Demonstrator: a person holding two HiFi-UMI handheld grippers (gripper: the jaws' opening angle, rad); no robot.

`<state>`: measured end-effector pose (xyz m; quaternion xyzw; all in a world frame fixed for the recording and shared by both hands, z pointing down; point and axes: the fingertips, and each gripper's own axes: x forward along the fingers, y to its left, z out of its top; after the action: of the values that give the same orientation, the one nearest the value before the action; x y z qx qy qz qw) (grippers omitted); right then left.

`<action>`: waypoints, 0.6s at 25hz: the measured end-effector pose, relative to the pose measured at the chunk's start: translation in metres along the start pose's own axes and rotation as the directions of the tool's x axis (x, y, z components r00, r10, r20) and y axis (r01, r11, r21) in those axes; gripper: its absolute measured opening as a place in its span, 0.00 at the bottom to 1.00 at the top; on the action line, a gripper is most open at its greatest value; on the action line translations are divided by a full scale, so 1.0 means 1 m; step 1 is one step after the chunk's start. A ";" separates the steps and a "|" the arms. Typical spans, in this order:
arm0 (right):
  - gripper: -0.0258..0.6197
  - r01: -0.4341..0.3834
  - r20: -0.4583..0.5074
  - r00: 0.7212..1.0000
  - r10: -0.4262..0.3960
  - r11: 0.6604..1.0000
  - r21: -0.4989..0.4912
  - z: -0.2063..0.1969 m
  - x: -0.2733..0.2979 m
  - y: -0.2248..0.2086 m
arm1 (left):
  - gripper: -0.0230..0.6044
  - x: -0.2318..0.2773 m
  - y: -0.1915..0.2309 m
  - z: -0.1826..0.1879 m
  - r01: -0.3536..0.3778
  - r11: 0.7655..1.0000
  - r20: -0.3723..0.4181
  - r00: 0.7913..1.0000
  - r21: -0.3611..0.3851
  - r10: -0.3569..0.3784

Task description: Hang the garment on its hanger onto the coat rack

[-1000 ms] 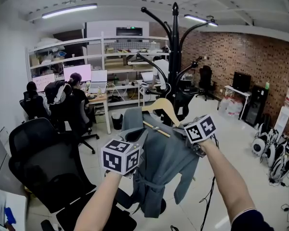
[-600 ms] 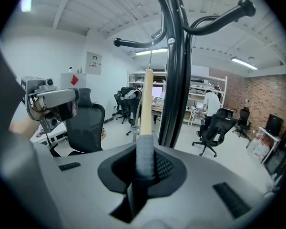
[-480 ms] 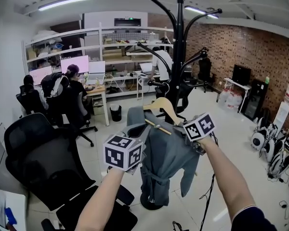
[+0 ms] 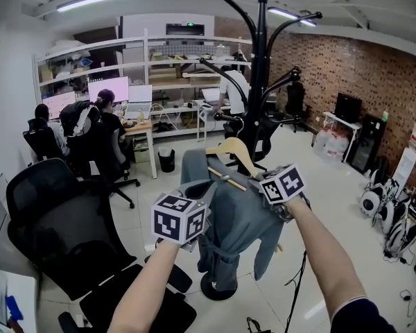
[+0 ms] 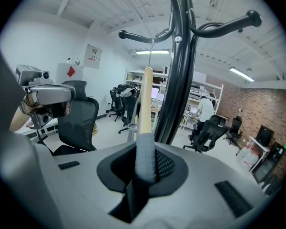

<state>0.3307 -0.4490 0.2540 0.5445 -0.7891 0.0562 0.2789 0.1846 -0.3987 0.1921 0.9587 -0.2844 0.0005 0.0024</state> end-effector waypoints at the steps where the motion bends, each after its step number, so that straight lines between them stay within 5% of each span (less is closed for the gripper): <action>1: 0.12 0.019 0.005 1.000 -0.019 1.000 -0.015 0.000 -0.001 -0.001 | 0.03 0.000 -0.001 -0.001 0.000 1.000 -0.004 1.000 0.000 0.000; 4: 0.29 0.035 0.055 0.998 -0.033 0.999 -0.023 0.001 -0.012 -0.004 | 0.03 0.000 -0.006 -0.005 0.000 1.000 -0.012 1.000 -0.002 0.000; 9: 0.35 0.027 0.170 0.985 -0.031 0.999 0.030 -0.001 -0.048 -0.006 | 0.03 -0.008 -0.008 -0.023 -0.011 1.000 -0.036 0.999 -0.020 0.010; 15: 0.34 0.106 0.409 0.905 -0.117 0.993 0.051 0.012 -0.133 0.016 | 0.03 -0.023 -0.016 -0.052 -0.040 0.999 -0.072 0.997 0.022 0.042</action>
<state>0.3455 -0.3375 0.1813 0.5920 -0.7968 -0.0646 0.1019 0.1738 -0.3722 0.2438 0.9520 -0.3038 0.0381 0.0030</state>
